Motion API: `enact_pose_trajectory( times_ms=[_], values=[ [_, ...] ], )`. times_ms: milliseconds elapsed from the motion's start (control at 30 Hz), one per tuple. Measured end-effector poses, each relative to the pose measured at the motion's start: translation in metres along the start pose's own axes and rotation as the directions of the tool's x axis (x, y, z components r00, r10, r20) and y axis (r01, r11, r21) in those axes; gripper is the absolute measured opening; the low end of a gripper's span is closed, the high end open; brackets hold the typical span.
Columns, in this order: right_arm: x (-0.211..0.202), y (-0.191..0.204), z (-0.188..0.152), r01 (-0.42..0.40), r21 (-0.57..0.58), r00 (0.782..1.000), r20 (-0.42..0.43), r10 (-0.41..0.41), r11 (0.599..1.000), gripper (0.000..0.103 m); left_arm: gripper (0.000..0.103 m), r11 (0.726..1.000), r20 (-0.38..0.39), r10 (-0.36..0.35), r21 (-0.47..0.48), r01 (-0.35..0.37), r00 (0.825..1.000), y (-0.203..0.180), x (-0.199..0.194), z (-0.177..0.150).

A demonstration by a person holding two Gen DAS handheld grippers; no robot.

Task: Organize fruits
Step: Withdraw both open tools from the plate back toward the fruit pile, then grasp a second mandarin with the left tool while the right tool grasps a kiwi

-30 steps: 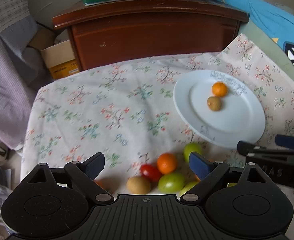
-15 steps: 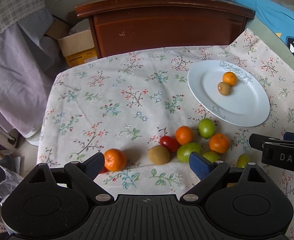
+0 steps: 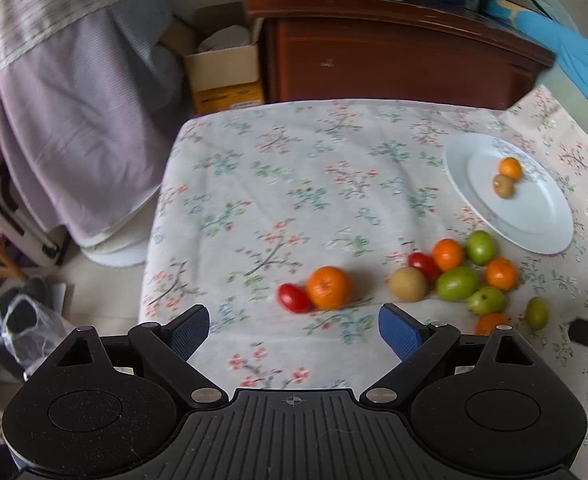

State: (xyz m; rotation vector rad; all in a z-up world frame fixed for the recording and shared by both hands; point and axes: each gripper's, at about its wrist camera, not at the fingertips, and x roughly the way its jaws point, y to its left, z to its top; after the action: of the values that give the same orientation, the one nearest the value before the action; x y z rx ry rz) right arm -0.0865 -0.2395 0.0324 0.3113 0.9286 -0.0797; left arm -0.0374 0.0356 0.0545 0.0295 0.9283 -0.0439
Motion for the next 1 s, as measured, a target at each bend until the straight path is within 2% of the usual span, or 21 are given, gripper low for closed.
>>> enact_pose_trajectory(
  times_ms=[167,333,467,600,800,1000],
  values=[
    [-0.002,0.002,-0.015,-0.053,-0.002,0.999,-0.006,0.053,0.999,0.08,0.093,1.0,-0.004,0.003,0.008,-0.003,1.0,0.016,-0.001,-0.012],
    [0.001,0.012,-0.023,-0.128,-0.031,0.992,-0.021,0.127,0.991,0.075,0.093,0.999,-0.014,-0.01,0.034,0.011,1.0,0.023,0.003,-0.025],
    [0.003,0.019,-0.026,-0.148,-0.062,0.989,-0.014,0.147,0.987,0.074,0.093,0.998,-0.01,-0.012,0.061,0.013,1.0,0.026,0.006,-0.029],
    [0.007,0.02,-0.026,-0.154,-0.055,0.988,-0.027,0.152,0.987,0.071,0.092,0.999,-0.015,-0.019,0.038,0.019,1.0,0.035,0.007,-0.034],
    [0.011,0.02,-0.027,-0.173,-0.057,0.985,-0.035,0.172,0.983,0.064,0.091,0.998,0.021,-0.052,0.019,0.052,0.998,0.041,0.004,-0.035],
    [0.018,0.024,-0.028,-0.189,-0.066,0.982,-0.042,0.186,0.98,0.056,0.091,0.996,0.094,-0.059,0.068,0.053,0.994,0.027,0.005,-0.029]
  ],
)
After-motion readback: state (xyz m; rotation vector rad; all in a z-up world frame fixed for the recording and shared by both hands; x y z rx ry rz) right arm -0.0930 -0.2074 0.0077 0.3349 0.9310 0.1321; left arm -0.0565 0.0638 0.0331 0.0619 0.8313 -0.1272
